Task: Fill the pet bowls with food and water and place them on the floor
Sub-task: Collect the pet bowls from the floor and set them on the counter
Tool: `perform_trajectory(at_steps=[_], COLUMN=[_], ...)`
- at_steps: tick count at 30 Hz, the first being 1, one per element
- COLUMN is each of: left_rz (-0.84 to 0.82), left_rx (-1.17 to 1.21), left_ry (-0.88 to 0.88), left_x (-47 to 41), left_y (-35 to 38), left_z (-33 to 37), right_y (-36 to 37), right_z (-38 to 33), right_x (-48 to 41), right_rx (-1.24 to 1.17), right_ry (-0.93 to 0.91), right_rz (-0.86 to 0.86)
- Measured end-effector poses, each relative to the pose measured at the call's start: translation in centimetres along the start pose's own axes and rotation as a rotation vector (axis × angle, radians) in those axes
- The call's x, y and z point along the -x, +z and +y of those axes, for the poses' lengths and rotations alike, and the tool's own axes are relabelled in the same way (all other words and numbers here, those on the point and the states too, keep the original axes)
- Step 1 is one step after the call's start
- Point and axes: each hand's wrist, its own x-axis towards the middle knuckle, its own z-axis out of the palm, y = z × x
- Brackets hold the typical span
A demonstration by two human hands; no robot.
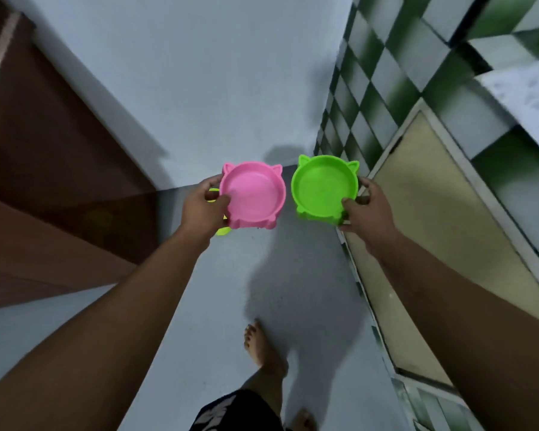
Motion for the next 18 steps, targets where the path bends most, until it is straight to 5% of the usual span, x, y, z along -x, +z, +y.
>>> perform_trajectory(at_steps=[11, 18], left_rz=[-0.16, -0.341], left_rx=[-0.038, -0.083], left_ry=[0.059, 0.089], left_x=[17.1, 22.5], left_y=[3.2, 5.4], left_z=[-0.3, -2.6], right_y=[-14.0, -19.4], right_z=[5.1, 7.6], right_x=[18.6, 28.6], right_rx=[-0.008, -0.049], right_ry=[0.05, 0.118], right_rz=[0.11, 0.339])
